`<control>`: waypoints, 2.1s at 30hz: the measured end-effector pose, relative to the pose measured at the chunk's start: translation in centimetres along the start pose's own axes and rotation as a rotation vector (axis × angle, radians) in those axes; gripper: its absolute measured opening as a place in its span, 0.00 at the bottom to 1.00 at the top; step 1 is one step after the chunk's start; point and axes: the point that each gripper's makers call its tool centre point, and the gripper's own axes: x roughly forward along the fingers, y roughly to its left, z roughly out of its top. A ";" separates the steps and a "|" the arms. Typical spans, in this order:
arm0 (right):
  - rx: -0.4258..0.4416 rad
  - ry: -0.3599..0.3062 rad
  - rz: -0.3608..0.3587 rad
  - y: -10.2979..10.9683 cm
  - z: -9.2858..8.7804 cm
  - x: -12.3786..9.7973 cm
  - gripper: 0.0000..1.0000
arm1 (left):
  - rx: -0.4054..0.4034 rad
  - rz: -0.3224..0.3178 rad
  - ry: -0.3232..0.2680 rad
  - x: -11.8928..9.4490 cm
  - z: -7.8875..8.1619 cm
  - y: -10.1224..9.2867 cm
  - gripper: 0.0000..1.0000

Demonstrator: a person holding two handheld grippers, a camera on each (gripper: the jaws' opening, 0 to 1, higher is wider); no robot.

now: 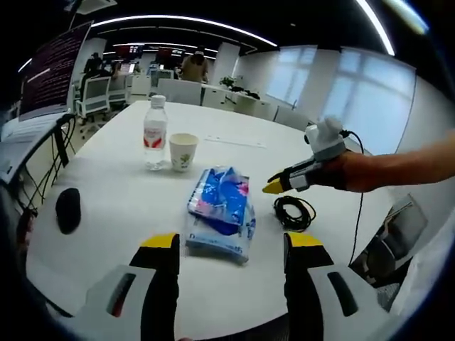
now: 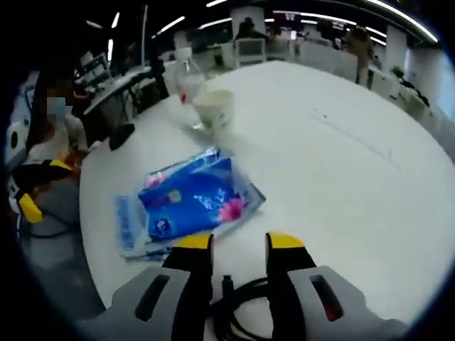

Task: Arrange the tabletop items into an orderly group along one side of the table until the central work area is clear of visible clutter.

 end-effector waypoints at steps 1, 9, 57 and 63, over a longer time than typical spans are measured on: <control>-0.006 0.008 -0.002 0.0 0.3 0.3 0.25 | -0.001 0.002 0.001 0.0 0.0 0.1 0.59; -0.033 0.029 -0.011 -0.4 2.1 1.9 0.19 | -0.015 0.019 -0.005 -0.6 -0.1 0.7 0.59; 0.182 0.002 0.005 0.9 -1.7 0.3 0.01 | -0.028 0.023 0.012 0.1 -0.7 0.3 0.58; 0.282 -0.034 0.007 0.8 -2.1 -0.5 0.00 | -0.026 0.018 0.012 0.1 -0.7 0.2 0.58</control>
